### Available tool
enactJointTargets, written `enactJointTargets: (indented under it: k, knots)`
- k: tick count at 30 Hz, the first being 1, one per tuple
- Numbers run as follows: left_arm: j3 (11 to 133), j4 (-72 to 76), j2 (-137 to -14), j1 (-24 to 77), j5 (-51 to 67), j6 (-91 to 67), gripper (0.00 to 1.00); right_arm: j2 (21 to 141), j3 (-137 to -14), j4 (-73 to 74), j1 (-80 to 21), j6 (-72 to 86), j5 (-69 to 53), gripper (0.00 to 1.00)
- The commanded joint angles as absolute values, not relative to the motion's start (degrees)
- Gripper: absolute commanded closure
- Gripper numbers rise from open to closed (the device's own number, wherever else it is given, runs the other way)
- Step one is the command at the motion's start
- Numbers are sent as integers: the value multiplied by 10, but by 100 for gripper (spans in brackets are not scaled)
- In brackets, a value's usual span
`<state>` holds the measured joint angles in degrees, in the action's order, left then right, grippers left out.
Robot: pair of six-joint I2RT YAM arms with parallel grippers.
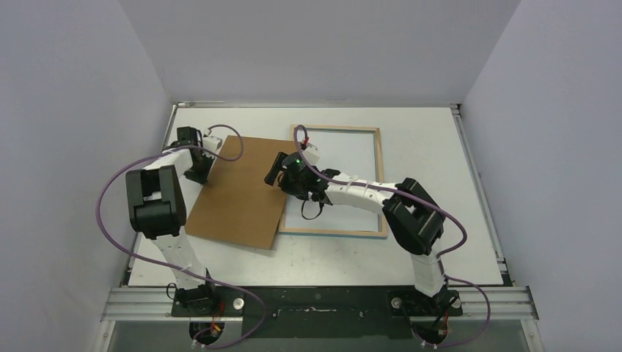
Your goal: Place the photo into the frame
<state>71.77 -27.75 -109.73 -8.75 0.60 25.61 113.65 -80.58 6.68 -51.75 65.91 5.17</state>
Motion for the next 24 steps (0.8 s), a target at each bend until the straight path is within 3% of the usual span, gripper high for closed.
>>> enactJointTargets:
  k: [1, 24]
  knots:
    - [727, -349, -1114, -38, 83, 222, 91, 1076, -803, -26, -521, 685, 30, 7]
    - [759, -370, -1138, 25, 33, 206, 94, 1061, -736, 24, -472, 647, 47, 8]
